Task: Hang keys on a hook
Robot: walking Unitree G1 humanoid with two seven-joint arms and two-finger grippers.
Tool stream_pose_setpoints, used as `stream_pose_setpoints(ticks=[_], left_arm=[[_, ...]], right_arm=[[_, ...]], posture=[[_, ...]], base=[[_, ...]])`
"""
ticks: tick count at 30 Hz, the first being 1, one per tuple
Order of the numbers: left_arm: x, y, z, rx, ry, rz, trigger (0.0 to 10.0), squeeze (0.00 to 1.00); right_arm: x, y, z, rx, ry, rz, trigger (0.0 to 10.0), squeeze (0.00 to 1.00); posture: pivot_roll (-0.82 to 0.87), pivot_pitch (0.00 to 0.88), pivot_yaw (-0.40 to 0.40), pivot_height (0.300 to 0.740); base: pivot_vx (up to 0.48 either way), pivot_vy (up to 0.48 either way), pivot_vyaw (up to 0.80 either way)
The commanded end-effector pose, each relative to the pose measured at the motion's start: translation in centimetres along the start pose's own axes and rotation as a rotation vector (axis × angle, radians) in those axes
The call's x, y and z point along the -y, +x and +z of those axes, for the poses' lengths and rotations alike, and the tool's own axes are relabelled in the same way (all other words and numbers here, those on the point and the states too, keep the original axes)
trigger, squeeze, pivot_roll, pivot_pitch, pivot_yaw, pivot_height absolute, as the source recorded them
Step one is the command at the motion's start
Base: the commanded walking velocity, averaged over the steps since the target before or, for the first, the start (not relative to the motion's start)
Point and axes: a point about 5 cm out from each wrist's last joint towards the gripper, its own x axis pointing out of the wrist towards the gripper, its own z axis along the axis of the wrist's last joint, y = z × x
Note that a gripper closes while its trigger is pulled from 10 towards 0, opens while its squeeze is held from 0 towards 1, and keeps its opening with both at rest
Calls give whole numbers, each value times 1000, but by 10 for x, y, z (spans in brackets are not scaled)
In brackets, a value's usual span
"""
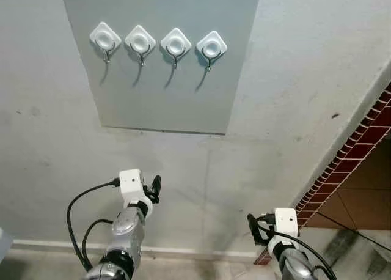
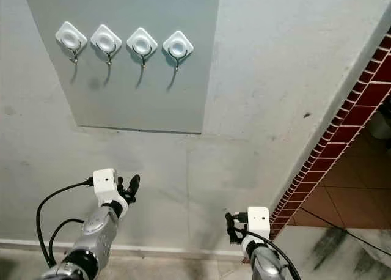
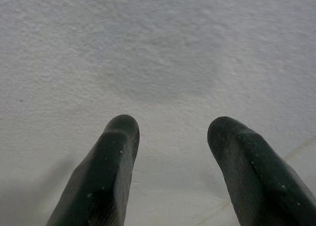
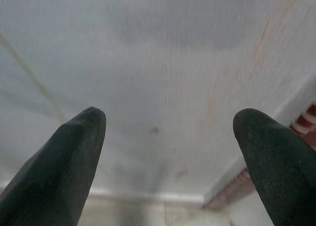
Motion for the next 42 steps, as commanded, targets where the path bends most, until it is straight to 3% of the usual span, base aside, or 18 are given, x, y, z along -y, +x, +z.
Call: stream_pose_setpoints(ticks=[1, 6, 12, 20, 22, 26, 29, 34, 40, 42], left_arm=[[4, -2, 3, 47, 24, -42, 10000, 0], [5, -8, 7, 103, 43, -66, 10000, 0], [-4, -20, 24, 204, 30, -55, 10000, 0], [3, -35, 52, 306, 76, -102, 10000, 0], [9, -40, 68, 334, 89, -140, 10000, 0], [12, -41, 78, 340, 73, -171, 10000, 0], [7, -38, 88, 321, 5, -170, 10000, 0], [7, -33, 97, 327, 38, -167, 10000, 0], [12, -33, 98, 323, -1, -90, 10000, 0], [13, -33, 98, 312, -14, -91, 10000, 0]], right_arm=[[0, -2, 7, 69, 0, 7, 10000, 0], [-3, -6, 18, 168, -3, 28, 10000, 0], [-12, -19, 47, 334, -24, 42, 10000, 0], [-18, -37, 79, 460, -26, 30, 10000, 0], [-24, -46, 93, 491, -34, 46, 10000, 0], [-27, -50, 102, 508, -49, 69, 10000, 0], [-21, -49, 114, 508, -55, 74, 10000, 0], [-11, -43, 124, 502, -33, 39, 10000, 0], [-18, -44, 121, 473, -52, 23, 10000, 0], [-23, -44, 122, 470, -72, 70, 10000, 0]], posture=[[-19, 0, -18, 740], [-26, 0, -16, 740], [-43, 0, -12, 740], [-32, 0, -7, 740], [-39, 0, -6, 740], [-41, 0, -6, 740], [-49, 0, -3, 740], [-38, 0, 1, 740], [-37, 0, 0, 740], [-25, 0, -5, 740]], base=[[0, 0, 0], [0, 0, 0], [0, 0, 0], [0, 0, 0], [0, 0, 0], [0, 0, 0], [0, 0, 0], [0, 0, 0], [0, 0, 0], [0, 0, 0]])
